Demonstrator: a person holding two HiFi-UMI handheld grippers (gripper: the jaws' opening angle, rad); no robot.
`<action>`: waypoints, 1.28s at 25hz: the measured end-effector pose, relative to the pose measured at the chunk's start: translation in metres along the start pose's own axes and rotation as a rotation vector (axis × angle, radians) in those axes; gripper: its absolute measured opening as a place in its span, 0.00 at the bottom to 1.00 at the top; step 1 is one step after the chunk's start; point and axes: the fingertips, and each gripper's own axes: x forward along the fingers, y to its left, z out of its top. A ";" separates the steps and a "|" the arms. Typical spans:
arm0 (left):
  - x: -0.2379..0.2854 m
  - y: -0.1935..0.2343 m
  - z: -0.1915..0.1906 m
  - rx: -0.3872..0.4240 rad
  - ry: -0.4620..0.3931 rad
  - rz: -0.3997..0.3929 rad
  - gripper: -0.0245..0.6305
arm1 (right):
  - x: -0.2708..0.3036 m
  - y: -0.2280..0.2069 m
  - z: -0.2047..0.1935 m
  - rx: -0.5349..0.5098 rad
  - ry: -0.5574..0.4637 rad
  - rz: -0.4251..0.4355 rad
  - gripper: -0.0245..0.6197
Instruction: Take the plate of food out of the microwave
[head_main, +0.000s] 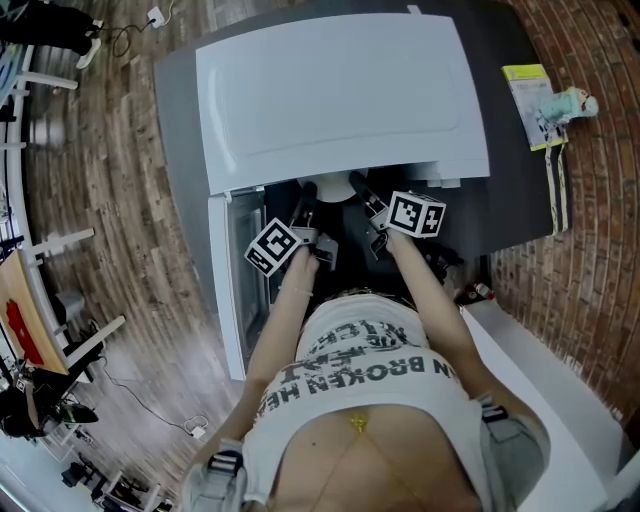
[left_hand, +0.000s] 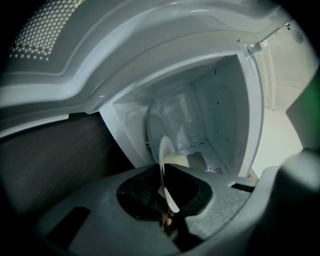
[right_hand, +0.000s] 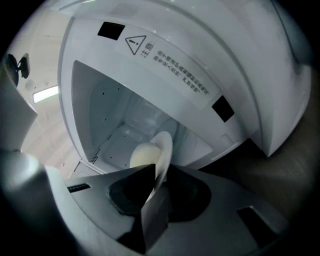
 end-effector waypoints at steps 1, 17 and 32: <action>0.000 -0.002 0.001 0.003 -0.001 -0.004 0.08 | -0.001 0.002 0.001 -0.001 -0.001 0.001 0.15; -0.010 -0.015 -0.003 0.027 -0.010 -0.027 0.08 | -0.014 0.013 0.002 -0.014 -0.013 0.011 0.15; -0.025 -0.023 -0.011 0.034 -0.039 -0.050 0.08 | -0.028 0.024 -0.002 -0.042 -0.011 0.028 0.15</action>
